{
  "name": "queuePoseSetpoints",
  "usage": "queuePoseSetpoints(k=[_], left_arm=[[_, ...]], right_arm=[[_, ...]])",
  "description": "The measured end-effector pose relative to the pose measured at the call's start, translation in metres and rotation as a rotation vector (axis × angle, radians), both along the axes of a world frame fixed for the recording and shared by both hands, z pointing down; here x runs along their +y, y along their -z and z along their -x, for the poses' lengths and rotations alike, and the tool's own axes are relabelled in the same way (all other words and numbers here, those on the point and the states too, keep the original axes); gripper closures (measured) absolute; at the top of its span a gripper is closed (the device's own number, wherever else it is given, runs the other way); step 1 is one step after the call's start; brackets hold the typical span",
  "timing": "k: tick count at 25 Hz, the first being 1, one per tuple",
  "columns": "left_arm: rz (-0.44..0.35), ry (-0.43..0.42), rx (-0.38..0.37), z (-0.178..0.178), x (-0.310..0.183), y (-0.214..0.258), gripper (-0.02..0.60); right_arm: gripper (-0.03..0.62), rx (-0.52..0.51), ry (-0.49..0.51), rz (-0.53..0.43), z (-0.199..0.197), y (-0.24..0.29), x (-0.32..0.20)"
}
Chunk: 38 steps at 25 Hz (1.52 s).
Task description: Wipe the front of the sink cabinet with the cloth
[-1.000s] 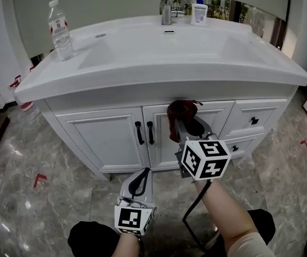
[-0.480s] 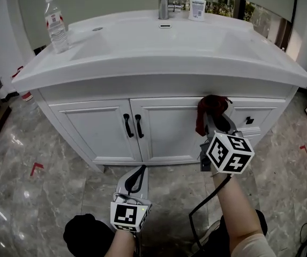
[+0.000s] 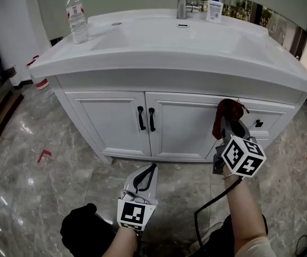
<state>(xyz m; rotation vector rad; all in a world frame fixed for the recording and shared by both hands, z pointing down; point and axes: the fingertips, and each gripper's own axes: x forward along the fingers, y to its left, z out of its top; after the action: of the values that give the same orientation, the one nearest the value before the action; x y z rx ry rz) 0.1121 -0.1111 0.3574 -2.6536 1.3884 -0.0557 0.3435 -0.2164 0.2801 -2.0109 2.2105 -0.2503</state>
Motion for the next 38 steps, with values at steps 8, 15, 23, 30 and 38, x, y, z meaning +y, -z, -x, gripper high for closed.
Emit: queuePoseSetpoints(k=[8,15,23,30,38], left_arm=[[0.042,0.037,0.092,0.032,-0.001,0.001,0.581],[0.022,0.028,0.078,0.047,-0.002,0.007,0.581],[0.023,-0.037,0.106,0.030,-0.011,0.009,0.581],[0.047,-0.094,0.106,0.007,-0.019,-0.001,0.581],[0.060,-0.130,0.089,-0.016,-0.020,-0.006,0.581]], right_arm=[[0.511,0.093,0.236,0.044,0.142,-0.033,-0.017],[0.513,0.131,0.285,0.080,0.205,-0.055,-0.039],[0.510,0.155,0.241,0.087,0.182,-0.059,-0.050],[0.508,0.170,0.162,0.093,0.132,-0.061,-0.043],[0.510,0.133,0.019,0.095,0.049,-0.056,-0.030]])
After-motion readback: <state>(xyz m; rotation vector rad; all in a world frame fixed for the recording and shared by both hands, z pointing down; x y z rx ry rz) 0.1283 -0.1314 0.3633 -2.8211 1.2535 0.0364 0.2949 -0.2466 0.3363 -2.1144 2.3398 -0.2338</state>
